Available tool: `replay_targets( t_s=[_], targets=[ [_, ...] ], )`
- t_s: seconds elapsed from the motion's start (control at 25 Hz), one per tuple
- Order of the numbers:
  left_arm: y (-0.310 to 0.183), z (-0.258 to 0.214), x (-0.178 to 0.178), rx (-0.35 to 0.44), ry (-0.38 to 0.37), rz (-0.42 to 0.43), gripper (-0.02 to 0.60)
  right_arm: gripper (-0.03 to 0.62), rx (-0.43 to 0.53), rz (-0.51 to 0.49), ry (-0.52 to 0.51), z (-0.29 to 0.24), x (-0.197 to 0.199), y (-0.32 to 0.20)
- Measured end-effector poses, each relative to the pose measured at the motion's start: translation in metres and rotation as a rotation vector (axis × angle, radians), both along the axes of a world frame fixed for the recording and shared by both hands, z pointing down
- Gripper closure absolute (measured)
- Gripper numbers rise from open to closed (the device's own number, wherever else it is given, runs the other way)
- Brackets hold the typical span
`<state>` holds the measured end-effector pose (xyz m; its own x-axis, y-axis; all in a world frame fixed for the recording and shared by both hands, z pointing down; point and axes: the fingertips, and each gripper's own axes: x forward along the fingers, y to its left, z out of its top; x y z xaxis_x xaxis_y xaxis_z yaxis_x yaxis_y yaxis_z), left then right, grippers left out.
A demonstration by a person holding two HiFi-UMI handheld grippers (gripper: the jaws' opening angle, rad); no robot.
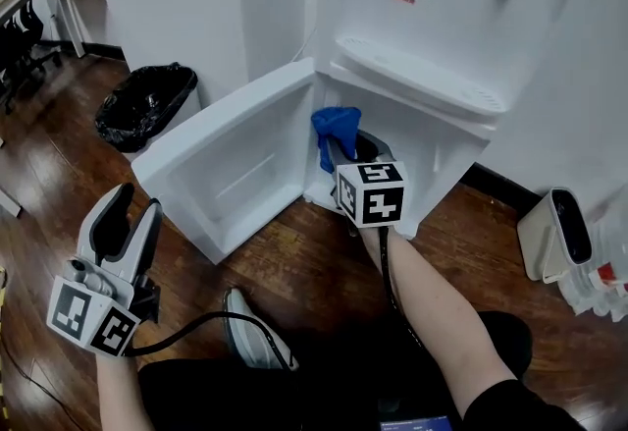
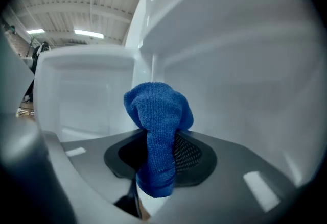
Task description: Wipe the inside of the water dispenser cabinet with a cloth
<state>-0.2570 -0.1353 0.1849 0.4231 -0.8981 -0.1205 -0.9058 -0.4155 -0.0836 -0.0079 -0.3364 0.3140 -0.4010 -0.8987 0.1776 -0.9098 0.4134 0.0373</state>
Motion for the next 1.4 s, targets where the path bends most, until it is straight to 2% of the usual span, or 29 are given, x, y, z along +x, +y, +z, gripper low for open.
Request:
replay_targets(
  t_s=[0.12,0.2,0.28,0.32,0.36,0.44,0.52,0.6,0.64,0.72,0.8,0.88,0.96,1.0,1.04,1.12,1.28,1.4],
  targets=[
    [0.005,-0.017,-0.014,0.044,0.028,-0.054,0.39,0.465,0.156,-0.001,-0.039,-0.072,-0.005,0.008],
    [0.011,-0.032,-0.024,0.079,0.033,-0.106,0.39,0.465,0.157,-0.012,-0.046,-0.081,-0.009,0.009],
    [0.027,-0.056,-0.024,0.126,0.027,-0.122,0.39,0.465,0.103,-0.066,-0.071,-0.068,-0.012,0.018],
    [0.038,-0.071,-0.017,0.151,0.031,-0.093,0.39,0.465,0.076,-0.122,-0.095,-0.064,-0.014,0.028],
    [0.051,-0.085,-0.003,0.17,0.045,-0.032,0.425,0.465,0.057,-0.196,-0.123,-0.065,-0.017,0.042],
    [0.07,-0.101,0.037,0.17,0.082,0.157,0.561,0.464,0.032,-0.361,-0.179,-0.079,-0.021,0.078],
    [0.077,-0.094,0.087,0.12,0.069,0.329,0.578,0.462,0.022,-0.509,-0.228,-0.102,-0.016,0.119],
    [0.068,-0.07,0.136,0.029,0.011,0.424,0.577,0.461,0.025,-0.638,-0.27,-0.125,-0.007,0.161],
    [0.063,-0.056,0.159,-0.032,-0.011,0.472,0.54,0.461,0.028,-0.701,-0.29,-0.134,-0.002,0.179],
    [0.055,-0.03,0.203,-0.162,-0.028,0.597,0.305,0.461,0.037,-0.826,-0.319,-0.145,0.005,0.212],
    [0.052,-0.012,0.236,-0.257,-0.025,0.722,0.129,0.461,0.051,-0.953,-0.317,-0.144,0.009,0.239],
    [0.055,-0.003,0.259,-0.317,-0.007,0.851,0.066,0.461,0.053,-1.062,-0.309,-0.134,0.012,0.257],
    [0.068,0.003,0.274,-0.342,0.016,1.004,0.07,0.461,0.028,-1.13,-0.331,-0.123,0.015,0.265],
    [0.076,0.005,0.278,-0.336,0.017,1.064,0.114,0.461,0.012,-1.152,-0.342,-0.119,0.016,0.266],
    [0.08,0.009,0.28,-0.323,0.011,1.09,0.188,0.461,-0.002,-1.168,-0.346,-0.114,0.016,0.267],
    [0.077,0.022,0.278,-0.316,0.003,1.069,0.313,0.457,-0.024,-1.184,-0.328,-0.104,0.015,0.267],
    [0.075,0.044,0.271,-0.347,0.022,1.036,0.34,0.456,-0.095,-1.184,-0.297,-0.082,0.007,0.266],
    [0.081,0.045,0.267,-0.336,0.043,1.043,0.354,0.457,-0.162,-1.21,-0.358,-0.078,0.005,0.271]
  ],
)
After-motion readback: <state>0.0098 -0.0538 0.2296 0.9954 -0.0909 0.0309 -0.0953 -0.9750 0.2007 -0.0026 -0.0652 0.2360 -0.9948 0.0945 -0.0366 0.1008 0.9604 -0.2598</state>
